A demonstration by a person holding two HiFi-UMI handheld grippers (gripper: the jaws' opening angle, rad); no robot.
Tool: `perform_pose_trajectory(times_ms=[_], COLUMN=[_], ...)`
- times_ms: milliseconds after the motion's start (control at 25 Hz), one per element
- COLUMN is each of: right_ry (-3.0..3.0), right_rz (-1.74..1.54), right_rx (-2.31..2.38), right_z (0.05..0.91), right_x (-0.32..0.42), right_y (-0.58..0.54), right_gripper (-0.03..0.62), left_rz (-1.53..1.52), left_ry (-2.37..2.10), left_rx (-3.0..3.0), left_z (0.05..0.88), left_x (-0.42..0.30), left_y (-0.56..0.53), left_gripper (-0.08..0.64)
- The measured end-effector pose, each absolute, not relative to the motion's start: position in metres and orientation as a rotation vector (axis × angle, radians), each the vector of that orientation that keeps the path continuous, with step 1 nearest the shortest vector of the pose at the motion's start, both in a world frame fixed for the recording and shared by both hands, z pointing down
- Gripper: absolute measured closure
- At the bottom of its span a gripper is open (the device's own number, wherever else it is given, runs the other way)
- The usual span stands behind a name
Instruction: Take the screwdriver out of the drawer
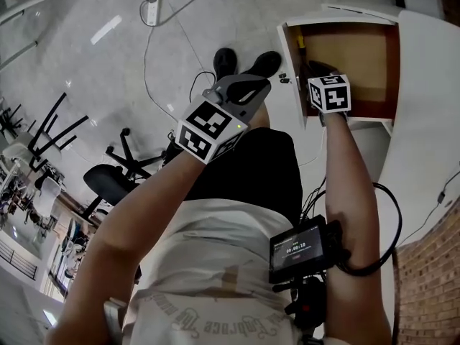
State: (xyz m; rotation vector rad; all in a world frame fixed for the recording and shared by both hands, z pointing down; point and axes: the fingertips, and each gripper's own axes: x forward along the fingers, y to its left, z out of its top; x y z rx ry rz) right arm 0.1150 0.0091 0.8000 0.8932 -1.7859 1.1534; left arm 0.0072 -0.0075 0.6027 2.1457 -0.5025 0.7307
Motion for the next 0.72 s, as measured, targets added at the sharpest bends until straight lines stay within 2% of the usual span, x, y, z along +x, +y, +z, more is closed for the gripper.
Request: perform_pose_trajectory(times_ms=[720], right_ry=[-1.755], right_rz=[0.970], right_rx=[0.819], right_z=[0.831], right_x=[0.117], right_y=[-0.001], right_gripper=[0.532], left_rz=[0.740], left_ry=[-0.515], left_rx=[2.099], left_z=[0.621], left_x=[0.006], left_y=[0.007], left_gripper=[0.554])
